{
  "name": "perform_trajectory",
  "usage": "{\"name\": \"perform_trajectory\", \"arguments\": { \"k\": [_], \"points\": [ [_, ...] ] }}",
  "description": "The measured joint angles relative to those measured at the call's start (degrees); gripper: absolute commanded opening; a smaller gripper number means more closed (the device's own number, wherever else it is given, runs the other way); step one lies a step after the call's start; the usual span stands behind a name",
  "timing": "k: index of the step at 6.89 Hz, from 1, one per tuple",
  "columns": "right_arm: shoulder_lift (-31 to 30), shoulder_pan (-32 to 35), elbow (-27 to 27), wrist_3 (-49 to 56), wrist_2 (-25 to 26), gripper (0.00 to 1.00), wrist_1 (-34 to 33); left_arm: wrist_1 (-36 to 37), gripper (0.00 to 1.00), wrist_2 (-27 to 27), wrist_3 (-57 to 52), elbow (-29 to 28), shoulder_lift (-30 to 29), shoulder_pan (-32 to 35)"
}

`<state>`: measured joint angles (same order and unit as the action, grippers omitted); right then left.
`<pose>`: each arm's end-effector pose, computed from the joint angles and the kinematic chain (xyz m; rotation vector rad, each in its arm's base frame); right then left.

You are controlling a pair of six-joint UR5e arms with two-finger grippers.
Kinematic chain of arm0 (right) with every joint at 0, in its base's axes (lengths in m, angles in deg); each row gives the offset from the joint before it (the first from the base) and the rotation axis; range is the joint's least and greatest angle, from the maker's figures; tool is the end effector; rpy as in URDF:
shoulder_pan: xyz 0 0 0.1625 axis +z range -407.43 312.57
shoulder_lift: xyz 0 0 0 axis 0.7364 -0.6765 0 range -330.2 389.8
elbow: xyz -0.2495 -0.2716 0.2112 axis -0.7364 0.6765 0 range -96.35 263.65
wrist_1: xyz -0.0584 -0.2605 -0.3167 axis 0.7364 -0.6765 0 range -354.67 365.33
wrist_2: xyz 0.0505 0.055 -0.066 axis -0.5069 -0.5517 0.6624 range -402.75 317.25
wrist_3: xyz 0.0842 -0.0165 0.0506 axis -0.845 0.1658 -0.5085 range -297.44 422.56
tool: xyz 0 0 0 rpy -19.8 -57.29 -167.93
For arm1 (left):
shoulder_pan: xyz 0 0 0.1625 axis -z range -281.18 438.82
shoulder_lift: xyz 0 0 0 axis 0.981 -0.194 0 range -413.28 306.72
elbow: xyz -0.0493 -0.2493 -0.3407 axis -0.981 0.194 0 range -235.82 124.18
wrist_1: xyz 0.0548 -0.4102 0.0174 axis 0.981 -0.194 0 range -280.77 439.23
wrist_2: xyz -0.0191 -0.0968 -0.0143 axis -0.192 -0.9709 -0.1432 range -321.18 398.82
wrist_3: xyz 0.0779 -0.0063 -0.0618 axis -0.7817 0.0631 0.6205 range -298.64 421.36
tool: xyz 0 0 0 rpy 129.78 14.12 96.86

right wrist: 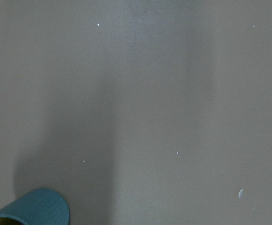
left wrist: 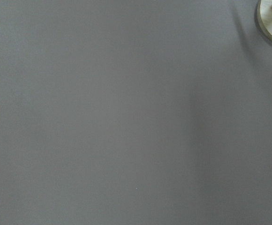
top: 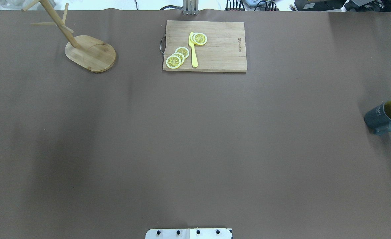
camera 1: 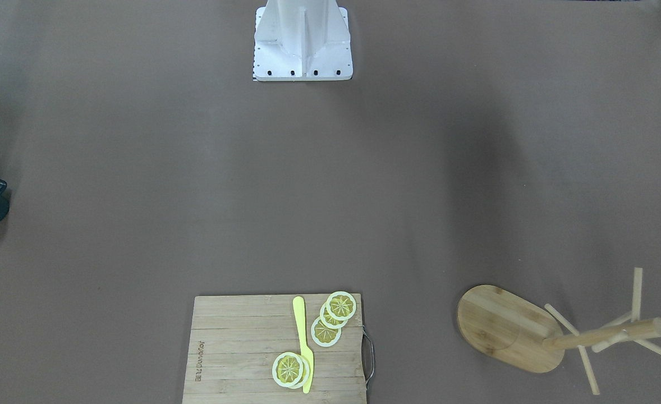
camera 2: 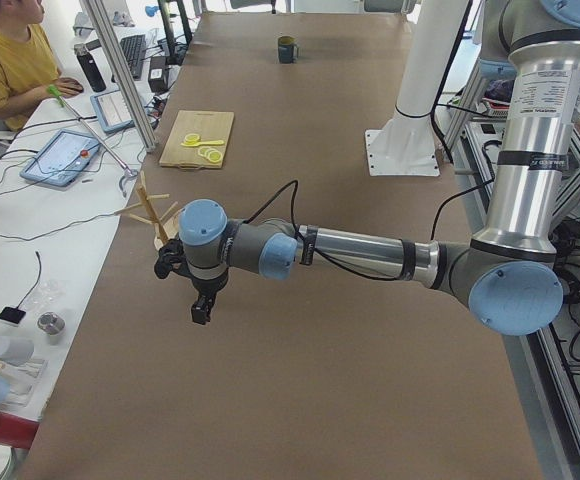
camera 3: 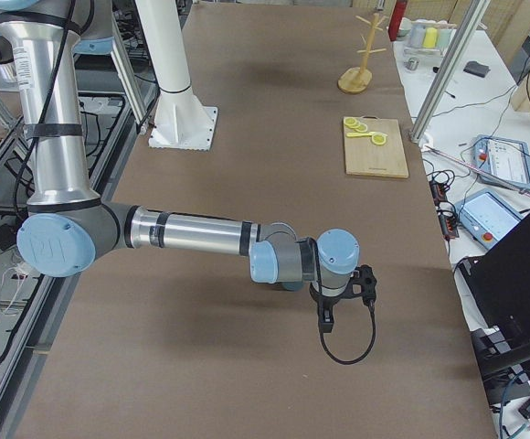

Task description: Hang cup on storage rack

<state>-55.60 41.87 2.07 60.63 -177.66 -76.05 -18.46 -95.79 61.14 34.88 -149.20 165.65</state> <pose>0.0564 -0.5314 0.6742 0.0615 -0.7851 -0.0124 -0.0331 -0.5502 0.5842 0.2172 0.7808 0.1529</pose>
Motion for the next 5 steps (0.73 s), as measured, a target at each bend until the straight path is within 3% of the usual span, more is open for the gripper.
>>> {"name": "perform_trajectory", "arguments": {
  "k": [5],
  "points": [
    [-0.44,0.00,-0.11,-0.06,-0.28,1.00,0.33,-0.21,0.99,-0.17,0.06,-0.57,0.26,-0.17]
  ]
}}
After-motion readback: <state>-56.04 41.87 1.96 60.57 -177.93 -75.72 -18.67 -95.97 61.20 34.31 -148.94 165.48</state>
